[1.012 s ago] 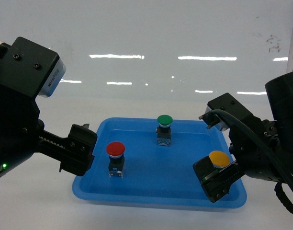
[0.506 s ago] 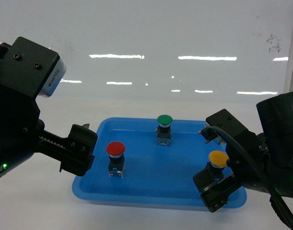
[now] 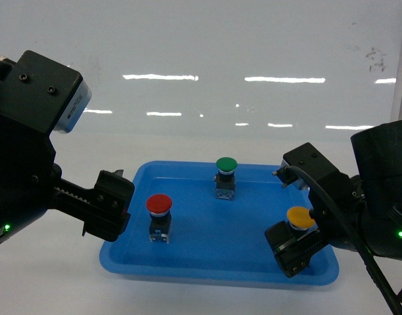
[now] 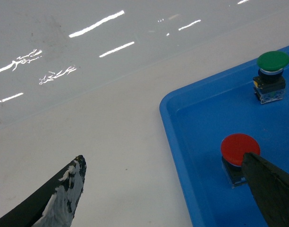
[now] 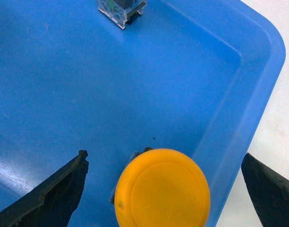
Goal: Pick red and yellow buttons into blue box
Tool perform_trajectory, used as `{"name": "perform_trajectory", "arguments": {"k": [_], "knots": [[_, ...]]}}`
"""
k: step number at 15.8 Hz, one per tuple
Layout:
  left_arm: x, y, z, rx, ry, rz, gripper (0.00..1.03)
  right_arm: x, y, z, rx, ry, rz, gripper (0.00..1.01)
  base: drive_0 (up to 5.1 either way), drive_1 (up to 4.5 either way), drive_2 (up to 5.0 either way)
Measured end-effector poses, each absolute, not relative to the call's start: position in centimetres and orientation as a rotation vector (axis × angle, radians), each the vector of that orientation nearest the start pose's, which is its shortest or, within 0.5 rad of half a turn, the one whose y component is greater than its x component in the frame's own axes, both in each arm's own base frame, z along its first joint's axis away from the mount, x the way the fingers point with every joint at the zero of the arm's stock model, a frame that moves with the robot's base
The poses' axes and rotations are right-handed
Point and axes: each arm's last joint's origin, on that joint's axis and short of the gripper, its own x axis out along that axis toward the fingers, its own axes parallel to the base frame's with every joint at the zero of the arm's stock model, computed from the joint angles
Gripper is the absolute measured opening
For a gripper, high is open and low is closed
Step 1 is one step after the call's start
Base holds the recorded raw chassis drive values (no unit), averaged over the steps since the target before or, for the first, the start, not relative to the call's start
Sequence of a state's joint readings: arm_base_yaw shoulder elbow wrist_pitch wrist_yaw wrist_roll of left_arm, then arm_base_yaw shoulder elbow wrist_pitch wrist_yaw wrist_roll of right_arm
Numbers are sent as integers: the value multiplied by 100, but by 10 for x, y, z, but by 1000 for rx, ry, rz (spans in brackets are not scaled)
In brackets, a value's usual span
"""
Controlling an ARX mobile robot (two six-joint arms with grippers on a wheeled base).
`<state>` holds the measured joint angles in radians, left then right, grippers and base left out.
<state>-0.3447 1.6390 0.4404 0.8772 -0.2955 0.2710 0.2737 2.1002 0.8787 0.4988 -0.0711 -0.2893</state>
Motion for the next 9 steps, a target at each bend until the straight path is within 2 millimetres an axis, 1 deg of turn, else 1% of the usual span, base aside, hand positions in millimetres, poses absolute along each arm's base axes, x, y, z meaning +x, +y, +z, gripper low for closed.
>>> {"name": "perform_trajectory", "arguments": {"k": [3, 6, 9], "knots": [[260, -84, 130, 370, 297, -89, 98, 351, 102, 55, -340, 687, 456, 98, 0, 0, 0], [260, -84, 130, 370, 297, -89, 98, 348, 109, 54, -337, 690, 491, 98, 0, 0, 0], [260, -84, 130, 370, 297, -89, 98, 348, 109, 54, -336, 689, 493, 98, 0, 0, 0]]}}
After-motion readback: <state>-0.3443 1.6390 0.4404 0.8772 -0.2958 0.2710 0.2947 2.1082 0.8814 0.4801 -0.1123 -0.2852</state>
